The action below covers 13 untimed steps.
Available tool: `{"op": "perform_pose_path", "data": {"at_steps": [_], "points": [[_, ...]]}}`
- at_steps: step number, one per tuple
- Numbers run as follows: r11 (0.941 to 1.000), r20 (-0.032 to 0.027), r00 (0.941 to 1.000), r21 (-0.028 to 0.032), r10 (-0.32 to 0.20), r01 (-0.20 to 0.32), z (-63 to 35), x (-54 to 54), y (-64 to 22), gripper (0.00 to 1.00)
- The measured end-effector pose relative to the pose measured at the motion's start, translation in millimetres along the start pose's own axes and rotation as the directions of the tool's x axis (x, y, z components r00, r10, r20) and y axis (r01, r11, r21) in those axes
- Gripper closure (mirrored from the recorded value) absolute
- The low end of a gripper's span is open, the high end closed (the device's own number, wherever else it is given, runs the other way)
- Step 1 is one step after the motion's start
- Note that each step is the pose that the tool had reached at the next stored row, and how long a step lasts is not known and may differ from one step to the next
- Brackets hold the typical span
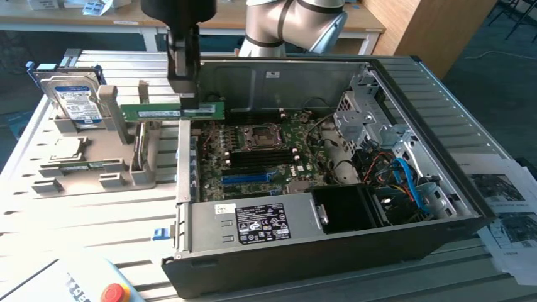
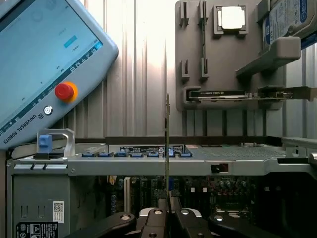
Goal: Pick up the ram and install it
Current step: 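Pick up the ram and move it above insertion slot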
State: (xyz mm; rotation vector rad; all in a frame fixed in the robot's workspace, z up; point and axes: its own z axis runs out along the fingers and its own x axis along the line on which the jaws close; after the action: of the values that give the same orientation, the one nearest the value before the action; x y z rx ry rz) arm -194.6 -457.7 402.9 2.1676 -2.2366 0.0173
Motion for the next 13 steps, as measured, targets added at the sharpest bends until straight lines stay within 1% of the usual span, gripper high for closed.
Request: {"op": "perform_pose_path", "data": {"at_steps": [13], "points": [[1.0000,0.0000,1.0000,0.0001,0.000,0.000,-0.3,3.1,-37.6,0.88]]}}
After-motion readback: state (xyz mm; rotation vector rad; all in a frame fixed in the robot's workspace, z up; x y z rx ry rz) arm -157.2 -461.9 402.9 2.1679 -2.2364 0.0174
